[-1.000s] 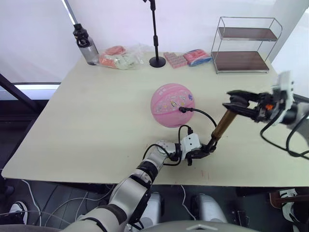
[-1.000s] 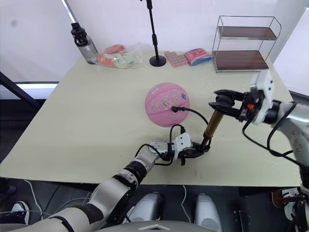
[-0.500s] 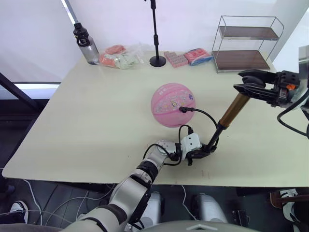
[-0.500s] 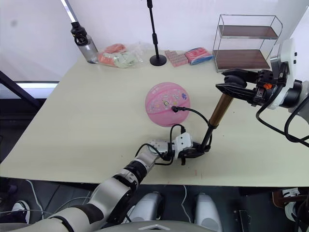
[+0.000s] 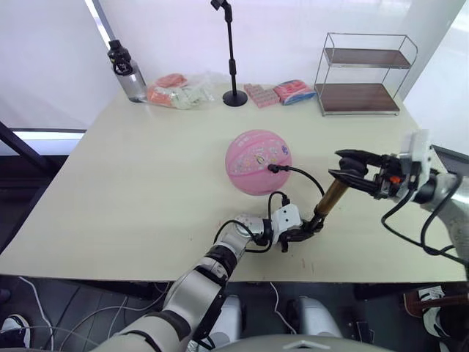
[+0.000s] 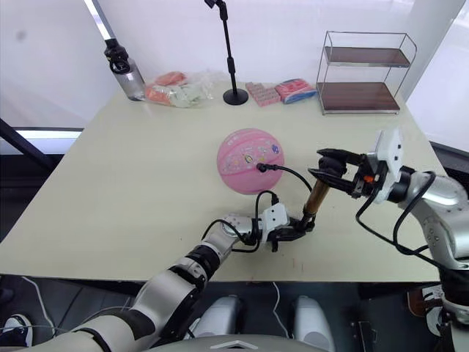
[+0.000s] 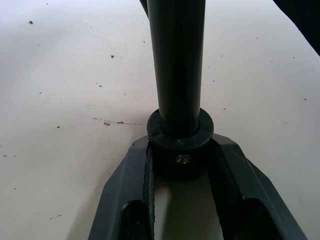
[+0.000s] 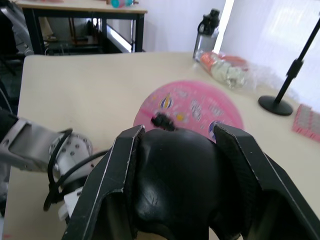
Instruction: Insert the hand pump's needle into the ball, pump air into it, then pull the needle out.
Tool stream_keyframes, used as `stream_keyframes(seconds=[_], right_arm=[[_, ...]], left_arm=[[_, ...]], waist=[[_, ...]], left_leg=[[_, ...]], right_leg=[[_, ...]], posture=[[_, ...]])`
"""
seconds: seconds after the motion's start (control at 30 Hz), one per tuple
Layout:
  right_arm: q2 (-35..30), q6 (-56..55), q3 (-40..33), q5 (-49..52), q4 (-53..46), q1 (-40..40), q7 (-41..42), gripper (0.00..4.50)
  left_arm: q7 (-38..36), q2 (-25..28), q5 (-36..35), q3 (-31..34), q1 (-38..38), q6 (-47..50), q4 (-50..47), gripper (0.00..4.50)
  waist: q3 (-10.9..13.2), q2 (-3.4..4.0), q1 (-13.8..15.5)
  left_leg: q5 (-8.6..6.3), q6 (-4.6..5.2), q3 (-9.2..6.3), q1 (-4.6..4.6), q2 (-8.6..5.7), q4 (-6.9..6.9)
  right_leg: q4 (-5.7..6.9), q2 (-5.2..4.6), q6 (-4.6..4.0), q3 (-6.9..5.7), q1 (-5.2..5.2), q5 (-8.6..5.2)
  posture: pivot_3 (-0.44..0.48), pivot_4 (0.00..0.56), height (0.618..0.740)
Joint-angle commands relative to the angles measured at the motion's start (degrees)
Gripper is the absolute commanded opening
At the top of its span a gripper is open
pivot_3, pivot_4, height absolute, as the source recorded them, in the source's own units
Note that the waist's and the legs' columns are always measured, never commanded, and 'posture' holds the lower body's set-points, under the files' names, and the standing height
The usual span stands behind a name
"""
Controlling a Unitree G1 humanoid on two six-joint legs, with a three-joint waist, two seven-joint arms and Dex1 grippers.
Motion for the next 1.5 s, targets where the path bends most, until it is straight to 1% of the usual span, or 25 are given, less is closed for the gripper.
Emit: stream_keyframes(seconds=[0.03,0.2,0.3,0.4,0.5,0.57,0.67,0.7,0.87,1.07,1.17,1.27,1.37,1.5], right_arm=[[1.35,-3.1,6.22,-9.45,8.55,4.11,-0.16,1.67],[3.87,-6.91,8.79,-12.12,12.71,5.74,-0.45,1.67],[4.75,-7.29,8.81,-11.96,12.81,6.25,-0.37,1.67],[4.23,-6.05,7.12,-9.94,10.33,5.22,-0.31,1.67],[2.15,-2.88,3.31,-5.61,6.37,2.47,0.03,1.67],[0.19,0.71,-0.62,-1.1,3.44,-1.05,-0.23,1.67],[-3.16,6.06,-5.25,4.64,0.56,-5.04,-0.16,1.67],[-4.42,8.1,-6.77,6.45,-0.08,-6.53,-0.37,1.67],[-8.13,14.83,-11.24,12.13,-2.11,-11.28,-1.3,1.67],[-11.96,21.15,-15.95,18.11,-2.4,-17.84,-2.73,1.67],[-13.05,22.88,-16.79,19.2,-2.21,-19.91,-3.21,1.67],[-13.12,23.65,-16.73,19.59,-2.55,-20.85,-3.64,1.67],[-12.18,24.2,-16.06,19.72,-3.4,-20.19,-4.18,1.67],[-10.9,21.37,-11.99,14.35,-4.06,-13.54,-2.46,1.67]], left_arm=[[-0.23,2.2,4.21,-2.29,4.11,4.62,7.33,1.02],[-0.21,2.19,4.16,-2.28,4.05,4.66,7.36,1.02],[-0.23,2.15,4.15,-2.3,3.99,4.67,7.35,1.02],[-0.23,2.16,4.09,-2.23,3.93,4.7,7.39,1.02],[-0.28,2.12,4.01,-2.17,3.96,4.72,7.43,1.02],[-0.3,2.13,4.02,-2.16,3.96,4.69,7.46,1.02],[-0.36,2.19,3.99,-2.11,3.98,4.71,7.47,1.02],[-0.42,2.19,3.96,-2.1,4.0,4.71,7.46,1.02],[-0.63,2.17,3.8,-2.12,4.04,4.75,7.43,1.02],[-0.77,2.25,3.96,-2.19,4.03,4.7,7.35,1.02],[-0.79,2.26,3.98,-2.21,4.1,4.76,7.27,1.02],[-0.83,2.28,3.98,-2.24,4.09,4.78,7.23,1.02],[-0.89,2.25,3.97,-2.23,4.12,4.83,7.19,1.02],[-0.92,2.16,3.86,-2.12,4.14,4.95,7.22,1.02]], waist=[[-0.05,0.01,-0.03],[-0.16,0.04,-0.03],[-0.22,0.07,-0.08],[-0.24,0.04,-0.1],[-0.16,0.16,-0.03],[-0.08,0.23,0.06],[0.59,0.65,0.66],[0.73,0.77,0.72],[0.95,0.66,0.73],[1.13,0.74,0.7],[1.27,0.87,0.7],[1.33,0.95,0.7],[1.34,0.96,0.7],[1.27,0.88,0.68]], left_leg=[[0.0,0.0,0.0,0.0,0.0,0.0],[0.0,0.0,0.0,0.01,-0.02,0.0],[0.0,0.01,0.01,0.02,-0.04,0.0],[0.0,0.0,-0.02,0.02,-0.04,0.0],[0.0,0.0,-0.01,0.02,-0.04,0.0],[0.0,0.0,-0.01,-0.02,-0.07,0.0],[0.03,0.04,0.01,-0.17,-0.17,0.02],[0.12,0.2,0.01,-0.21,-0.2,0.04],[0.15,0.25,-0.03,-0.25,-0.24,0.02],[0.14,0.25,0.0,-0.24,-0.21,0.06],[0.15,0.25,0.02,-0.26,-0.24,0.05],[0.15,0.25,-0.01,-0.27,-0.22,0.05],[0.15,0.26,0.01,-0.29,-0.24,0.05],[0.15,0.26,0.0,-0.27,-0.24,0.05]], right_leg=[[0.0,0.0,0.0,0.0,0.0,0.0],[0.0,0.0,-0.01,0.0,0.01,-0.01],[0.0,0.0,0.01,0.03,0.03,0.01],[0.0,0.0,0.0,0.01,0.03,0.0],[0.0,-0.01,-0.01,0.01,0.03,-0.01],[0.0,-0.05,-0.01,0.01,0.01,0.0],[0.0,-0.1,0.02,0.04,-0.07,0.01],[0.0,-0.11,0.05,0.04,-0.09,0.04],[-0.01,-0.09,0.09,-0.02,-0.1,0.06],[-0.01,-0.15,0.07,-0.01,-0.1,0.04],[-0.01,-0.16,0.11,0.0,-0.11,0.07],[-0.01,-0.13,0.11,-0.03,-0.12,0.07],[-0.01,-0.15,0.11,-0.02,-0.13,0.07],[-0.01,-0.13,0.11,-0.03,-0.12,0.07]], posture=[[0.0,0.15,0.74],[0.0,0.15,0.74],[0.0,0.15,0.74],[0.0,0.15,0.74],[0.0,0.15,0.74],[0.0,0.15,0.74],[0.0,0.15,0.74],[0.0,0.15,0.74],[0.0,0.15,0.74],[0.0,0.15,0.74],[0.0,0.15,0.74],[0.0,0.15,0.74],[0.0,0.15,0.74],[0.0,0.15,0.74]])
